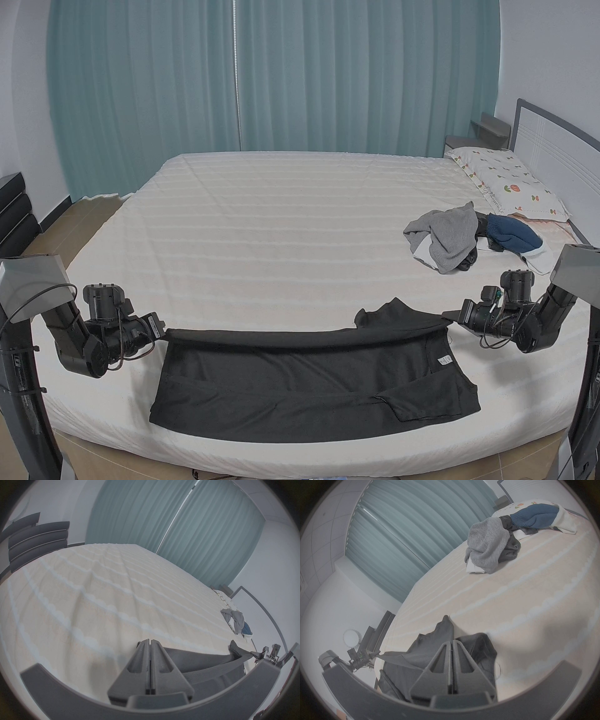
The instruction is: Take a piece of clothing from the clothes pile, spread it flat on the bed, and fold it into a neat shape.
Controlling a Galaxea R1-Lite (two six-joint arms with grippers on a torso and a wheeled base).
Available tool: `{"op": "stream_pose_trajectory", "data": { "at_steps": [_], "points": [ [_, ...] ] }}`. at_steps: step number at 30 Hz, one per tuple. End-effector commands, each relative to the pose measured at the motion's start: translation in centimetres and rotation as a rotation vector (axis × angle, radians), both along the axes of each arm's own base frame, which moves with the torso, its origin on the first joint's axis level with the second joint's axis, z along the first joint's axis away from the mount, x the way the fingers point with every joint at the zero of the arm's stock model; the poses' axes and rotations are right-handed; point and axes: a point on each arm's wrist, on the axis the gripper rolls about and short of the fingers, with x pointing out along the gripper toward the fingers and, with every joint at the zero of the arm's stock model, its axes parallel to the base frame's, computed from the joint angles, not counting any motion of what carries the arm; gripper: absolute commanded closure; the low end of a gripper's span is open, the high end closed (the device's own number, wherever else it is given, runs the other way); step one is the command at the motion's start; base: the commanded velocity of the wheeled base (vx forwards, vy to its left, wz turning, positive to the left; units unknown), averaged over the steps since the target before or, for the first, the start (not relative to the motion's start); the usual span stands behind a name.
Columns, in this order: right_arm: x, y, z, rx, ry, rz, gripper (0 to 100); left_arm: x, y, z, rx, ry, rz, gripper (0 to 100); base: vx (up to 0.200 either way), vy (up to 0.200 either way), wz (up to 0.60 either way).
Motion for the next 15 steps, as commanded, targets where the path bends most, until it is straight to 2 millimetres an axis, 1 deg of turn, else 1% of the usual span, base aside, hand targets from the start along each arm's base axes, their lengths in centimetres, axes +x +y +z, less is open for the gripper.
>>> {"op": "stream_pose_trajectory", "data": {
  "at_steps": [1, 8, 15],
  "points": [
    [-2.0, -0.4, -0.8, -0.026, 0.037, 0.012, 100, -2.5, -0.2, -1.0, 0.036, 0.060, -0.029, 100, 0.000, 0.000, 0.00],
    [-4.3, -0.3, -2.3, -0.085, 0.090, 0.058, 100, -5.3, -0.5, -1.8, 0.081, 0.104, -0.072, 100, 0.000, 0.000, 0.00],
    [-5.3, -0.2, -2.9, -0.125, 0.088, 0.081, 100, -7.0, -0.7, -2.4, 0.109, 0.143, -0.100, 100, 0.000, 0.000, 0.00]
  ]
}}
